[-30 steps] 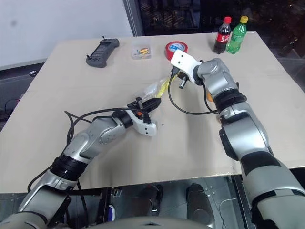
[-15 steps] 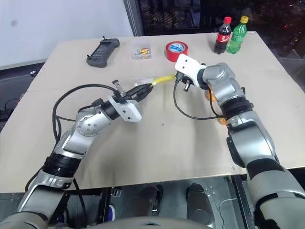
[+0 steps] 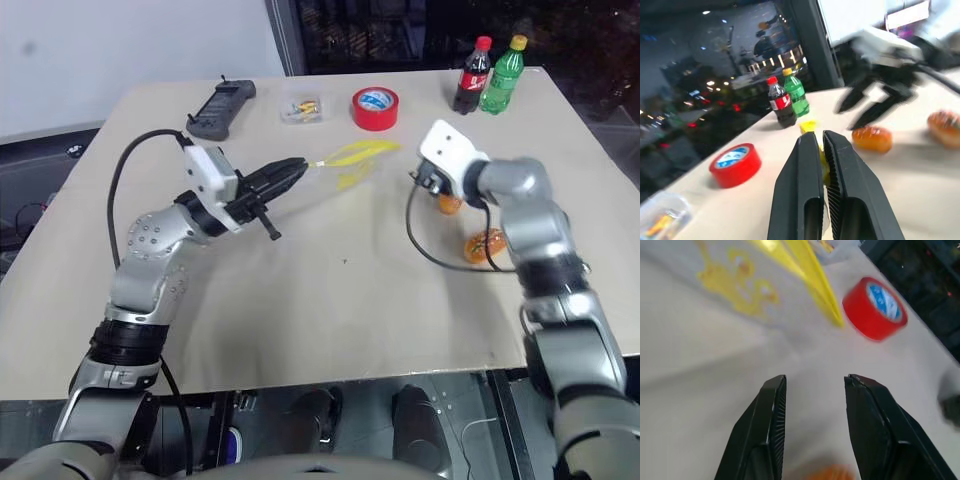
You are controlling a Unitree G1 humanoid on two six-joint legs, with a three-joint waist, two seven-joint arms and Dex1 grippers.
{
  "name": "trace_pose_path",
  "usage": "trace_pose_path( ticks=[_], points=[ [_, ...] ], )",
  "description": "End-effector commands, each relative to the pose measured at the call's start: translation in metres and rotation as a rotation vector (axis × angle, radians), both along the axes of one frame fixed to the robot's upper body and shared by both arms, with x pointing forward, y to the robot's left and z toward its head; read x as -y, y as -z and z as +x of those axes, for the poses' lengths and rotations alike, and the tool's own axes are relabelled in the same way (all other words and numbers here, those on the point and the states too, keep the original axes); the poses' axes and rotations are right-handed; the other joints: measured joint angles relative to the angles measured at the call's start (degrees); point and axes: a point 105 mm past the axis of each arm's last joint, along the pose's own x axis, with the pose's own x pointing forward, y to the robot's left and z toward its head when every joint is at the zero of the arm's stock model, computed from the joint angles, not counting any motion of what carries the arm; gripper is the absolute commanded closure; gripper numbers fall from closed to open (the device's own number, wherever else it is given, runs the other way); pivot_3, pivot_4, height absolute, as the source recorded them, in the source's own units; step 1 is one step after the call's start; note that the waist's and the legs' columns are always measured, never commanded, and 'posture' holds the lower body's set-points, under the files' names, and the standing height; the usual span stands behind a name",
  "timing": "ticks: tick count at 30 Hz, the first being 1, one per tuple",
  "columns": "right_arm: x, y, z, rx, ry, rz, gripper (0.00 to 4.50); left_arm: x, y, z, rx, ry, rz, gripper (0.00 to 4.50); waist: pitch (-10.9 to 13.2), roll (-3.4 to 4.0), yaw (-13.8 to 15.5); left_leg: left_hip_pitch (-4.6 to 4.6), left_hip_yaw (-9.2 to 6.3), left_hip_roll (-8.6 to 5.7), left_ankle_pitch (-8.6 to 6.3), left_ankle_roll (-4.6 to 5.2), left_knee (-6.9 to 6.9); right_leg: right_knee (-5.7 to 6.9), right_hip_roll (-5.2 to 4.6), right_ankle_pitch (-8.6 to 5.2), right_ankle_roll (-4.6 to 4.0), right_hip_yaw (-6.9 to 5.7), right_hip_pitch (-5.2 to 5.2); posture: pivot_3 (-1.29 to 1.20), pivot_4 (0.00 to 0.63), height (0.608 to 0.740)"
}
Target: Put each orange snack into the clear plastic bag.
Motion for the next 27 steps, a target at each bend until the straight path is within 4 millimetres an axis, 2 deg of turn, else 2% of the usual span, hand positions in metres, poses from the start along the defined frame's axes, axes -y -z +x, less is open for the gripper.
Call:
trace_pose_path(
  ticks=[1,2,3,5,8,13,15,19,24,26,27],
  points=[
    [0.005,-0.028,-0.027,0.063,0.041,0.086,2.64,-0.015,-0.018,-0.009,-0.043,0.130,-0.064,4.50,0.0,0.01,-0.2,0.02,0.02,0.00,-0.06,0.10,0.02,0.02,0.01,0.00,0.00,0.02,0.00,0.00,0.150,0.740],
    [0.005,-0.026,-0.034,0.050,0.056,0.119,3.18,-0.019,-0.022,-0.014,-0.054,0.186,-0.090,4.50,0.0,0.01,-0.3,0.03,0.02,0.02,-0.08,0.13,0.03,0.04,0.03,0.00,0.00,0.03,0.00,0.00,0.150,0.740],
    [0.003,-0.024,-0.041,0.039,0.058,0.148,3.51,-0.022,-0.025,-0.019,-0.064,0.236,-0.107,4.50,0.0,0.01,-0.3,0.07,0.03,0.04,-0.08,0.13,0.05,0.04,0.05,0.00,0.00,0.03,0.04,0.00,0.150,0.740],
    [-0.011,-0.026,-0.055,0.019,0.035,0.260,4.47,-0.028,-0.029,-0.029,-0.105,0.334,-0.146,4.50,0.0,0.00,-0.3,0.08,-0.01,0.11,-0.08,0.13,0.07,0.05,0.09,0.00,0.00,-0.01,0.08,0.00,0.150,0.740],
    [-0.032,-0.025,-0.067,0.000,-0.001,0.341,4.47,-0.034,-0.025,-0.033,-0.142,0.374,-0.128,4.50,0.0,0.00,-0.3,0.12,-0.01,0.13,-0.08,0.13,0.07,0.05,0.11,0.01,-0.01,0.00,0.11,0.00,0.150,0.740],
    [-0.066,-0.014,-0.072,-0.055,-0.064,0.395,4.47,-0.040,-0.012,-0.037,-0.196,0.377,-0.105,4.50,0.0,0.00,0.4,0.14,0.01,0.10,-0.09,0.14,0.08,-0.04,0.07,0.02,-0.02,0.00,0.17,0.00,0.150,0.740],
    [-0.074,-0.014,-0.073,-0.063,-0.087,0.407,4.47,-0.041,-0.009,-0.039,-0.203,0.371,-0.101,4.50,0.0,0.00,0.6,0.13,0.00,0.11,-0.09,0.13,0.06,-0.01,0.08,0.03,-0.03,0.00,0.14,0.00,0.150,0.740],
    [-0.076,-0.016,-0.078,-0.060,-0.131,0.394,4.47,-0.046,-0.006,-0.040,-0.206,0.340,-0.091,4.50,0.0,-0.01,1.2,0.11,-0.03,0.10,-0.09,0.13,0.06,-0.09,0.05,0.03,-0.04,-0.05,0.18,0.00,0.150,0.740],
    [-0.057,-0.025,-0.084,-0.023,-0.155,0.305,4.47,-0.049,-0.003,-0.039,-0.194,0.307,-0.073,4.50,0.0,-0.01,1.3,0.10,-0.05,0.09,-0.09,0.14,0.06,-0.13,0.06,0.03,-0.04,-0.09,0.18,0.00,0.150,0.740],
    [-0.056,-0.029,-0.086,-0.014,-0.166,0.312,3.63,-0.050,-0.004,-0.038,-0.190,0.300,-0.081,4.50,0.0,-0.01,1.1,0.10,-0.06,0.11,-0.10,0.14,0.05,-0.14,0.06,0.03,-0.04,-0.11,0.19,0.00,0.150,0.740],
    [-0.057,-0.031,-0.087,-0.012,-0.163,0.332,3.02,-0.049,-0.003,-0.037,-0.184,0.294,-0.078,4.50,0.0,-0.01,1.1,0.11,-0.05,0.12,-0.10,0.14,0.04,-0.14,0.07,0.03,-0.04,-0.10,0.19,0.00,0.150,0.740]
  ],
)
